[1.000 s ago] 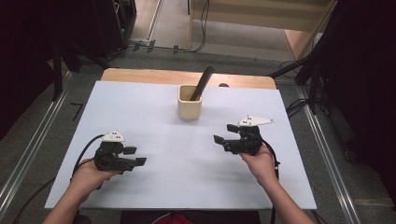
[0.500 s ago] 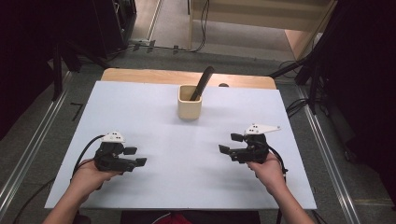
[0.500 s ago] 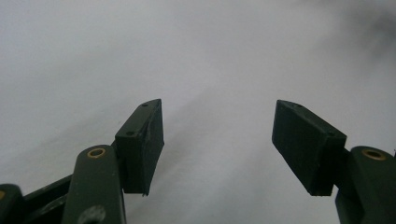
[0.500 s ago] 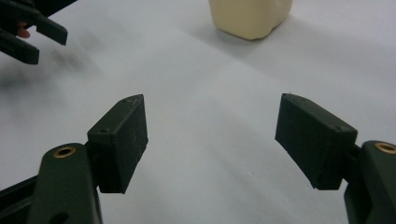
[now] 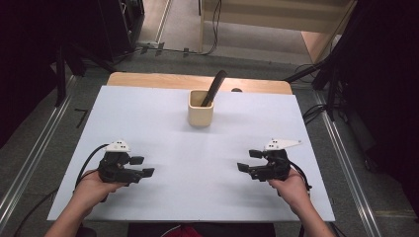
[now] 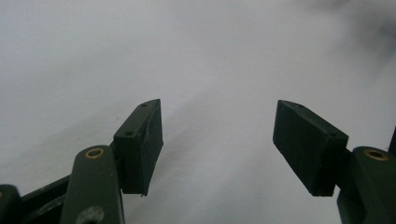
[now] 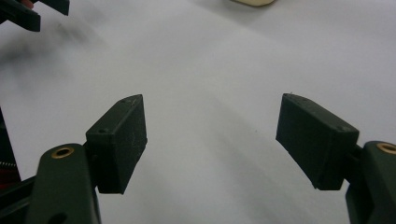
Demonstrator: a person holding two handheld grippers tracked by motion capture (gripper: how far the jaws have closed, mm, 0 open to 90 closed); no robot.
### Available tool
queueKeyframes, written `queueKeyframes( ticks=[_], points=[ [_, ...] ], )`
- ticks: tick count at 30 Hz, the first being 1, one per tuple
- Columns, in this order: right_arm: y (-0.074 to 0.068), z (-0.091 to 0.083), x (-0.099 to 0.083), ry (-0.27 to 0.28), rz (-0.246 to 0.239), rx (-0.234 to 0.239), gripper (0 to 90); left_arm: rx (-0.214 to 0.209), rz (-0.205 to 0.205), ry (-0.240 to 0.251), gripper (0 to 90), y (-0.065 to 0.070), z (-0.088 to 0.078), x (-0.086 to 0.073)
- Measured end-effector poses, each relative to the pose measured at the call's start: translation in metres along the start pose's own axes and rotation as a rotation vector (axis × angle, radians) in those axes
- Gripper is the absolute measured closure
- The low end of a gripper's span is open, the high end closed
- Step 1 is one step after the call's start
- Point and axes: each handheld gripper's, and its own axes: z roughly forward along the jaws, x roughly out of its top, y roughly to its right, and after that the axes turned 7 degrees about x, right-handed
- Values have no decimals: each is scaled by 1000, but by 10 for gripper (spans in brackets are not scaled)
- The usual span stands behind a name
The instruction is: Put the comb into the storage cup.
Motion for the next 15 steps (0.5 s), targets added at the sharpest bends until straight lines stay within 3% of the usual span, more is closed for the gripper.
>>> queueKeyframes(
  ticks=[15],
  points=[
    [0, -14, -15, -5, 8, -23, 228, -12, -3, 4, 329, 0, 0, 0]
  ],
)
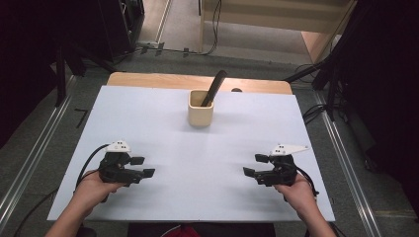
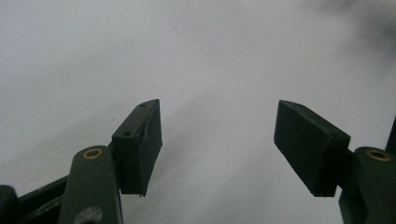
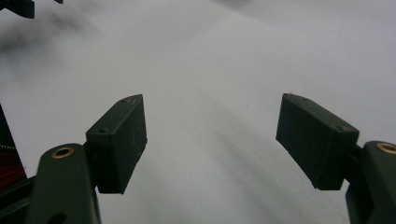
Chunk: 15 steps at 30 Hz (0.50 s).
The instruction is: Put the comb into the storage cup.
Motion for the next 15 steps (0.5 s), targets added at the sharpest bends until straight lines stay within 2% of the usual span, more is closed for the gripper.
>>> queueKeyframes(
  ticks=[15],
  points=[
    [5, 0, -7, -19, 1, -2, 228, -3, -2, -4, 320, -3, 1, 0]
  ],
)
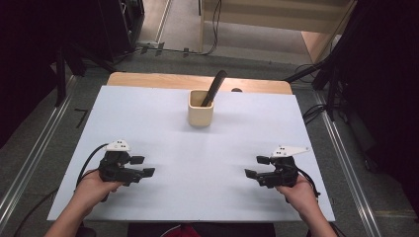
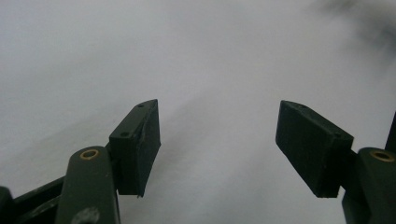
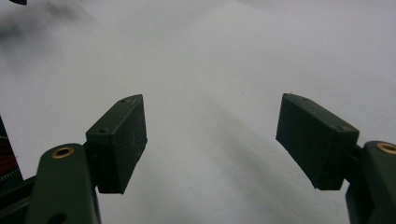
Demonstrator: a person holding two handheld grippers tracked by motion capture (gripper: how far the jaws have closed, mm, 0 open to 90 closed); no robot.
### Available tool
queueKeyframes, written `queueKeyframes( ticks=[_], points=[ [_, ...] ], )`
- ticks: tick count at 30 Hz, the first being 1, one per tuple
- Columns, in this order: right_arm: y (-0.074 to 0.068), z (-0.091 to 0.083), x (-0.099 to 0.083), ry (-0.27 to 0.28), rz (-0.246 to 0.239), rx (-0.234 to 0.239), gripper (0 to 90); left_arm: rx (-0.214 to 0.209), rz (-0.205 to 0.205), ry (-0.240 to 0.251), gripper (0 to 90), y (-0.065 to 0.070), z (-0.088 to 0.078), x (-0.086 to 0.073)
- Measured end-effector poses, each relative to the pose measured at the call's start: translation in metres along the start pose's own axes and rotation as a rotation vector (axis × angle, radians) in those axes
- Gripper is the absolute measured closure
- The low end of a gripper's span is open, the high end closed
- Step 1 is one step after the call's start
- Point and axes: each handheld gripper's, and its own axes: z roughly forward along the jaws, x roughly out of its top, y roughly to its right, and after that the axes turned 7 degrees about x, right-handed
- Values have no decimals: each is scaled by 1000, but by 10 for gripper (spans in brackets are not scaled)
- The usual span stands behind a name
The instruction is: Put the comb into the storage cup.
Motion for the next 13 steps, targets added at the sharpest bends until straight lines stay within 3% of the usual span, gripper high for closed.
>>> queueKeyframes(
  ticks=[13],
  points=[
    [-1, 0, -1, -9, -6, 13, 228, -1, 5, 0, 320, 0, 0, 1]
  ],
)
